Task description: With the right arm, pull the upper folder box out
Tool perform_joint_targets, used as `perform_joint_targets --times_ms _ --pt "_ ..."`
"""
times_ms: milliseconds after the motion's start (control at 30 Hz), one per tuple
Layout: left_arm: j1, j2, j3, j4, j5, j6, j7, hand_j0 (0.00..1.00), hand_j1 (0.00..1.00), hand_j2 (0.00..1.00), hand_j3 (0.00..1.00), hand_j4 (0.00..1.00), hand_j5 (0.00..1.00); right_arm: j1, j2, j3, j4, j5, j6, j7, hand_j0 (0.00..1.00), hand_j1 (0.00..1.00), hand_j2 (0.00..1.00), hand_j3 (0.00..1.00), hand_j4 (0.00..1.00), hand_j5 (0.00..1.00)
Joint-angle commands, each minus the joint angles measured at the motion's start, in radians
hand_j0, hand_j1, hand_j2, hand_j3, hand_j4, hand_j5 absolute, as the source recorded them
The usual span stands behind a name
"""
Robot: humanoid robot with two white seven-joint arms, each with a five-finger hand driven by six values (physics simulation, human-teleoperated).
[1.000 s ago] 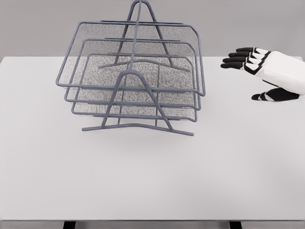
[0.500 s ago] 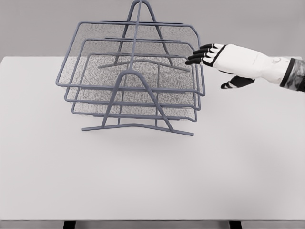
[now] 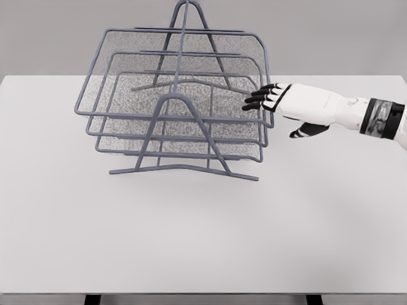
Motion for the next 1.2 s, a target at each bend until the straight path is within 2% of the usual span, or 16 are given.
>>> perform_joint_targets --times_ms 0,567,1067,1133,1167 --pt "0.000 0.000 0.000 0.000 0.000 0.000 0.000 1.00 1.00 1.00 1.00 1.00 1.00 0.002 -0.009 0.001 0.001 0.019 -0.002 0.002 1.00 1.00 1.00 1.00 1.00 1.00" --pt "0.000 0.000 0.000 0.000 0.000 0.000 0.000 1.00 1.00 1.00 1.00 1.00 1.00 0.021 -0.132 -0.012 -0.010 0.023 -0.002 -0.001 1.00 1.00 1.00 1.00 1.00 1.00" --pt "0.000 0.000 -0.001 0.000 0.000 0.000 0.000 1.00 1.00 1.00 1.00 1.00 1.00 0.041 -0.229 -0.016 -0.019 -0.022 -0.002 -0.001 1.00 1.00 1.00 1.00 1.00 1.00" --pt "0.000 0.000 0.000 0.000 0.000 0.001 0.000 1.00 1.00 1.00 1.00 1.00 1.00 0.092 -0.236 -0.102 -0.045 -0.022 -0.002 -0.003 1.00 1.00 1.00 1.00 1.00 1.00" --pt "0.000 0.000 0.000 0.000 0.000 0.001 0.000 1.00 1.00 1.00 1.00 1.00 1.00 0.103 -0.238 -0.113 -0.045 -0.022 -0.002 -0.003 1.00 1.00 1.00 1.00 1.00 1.00"
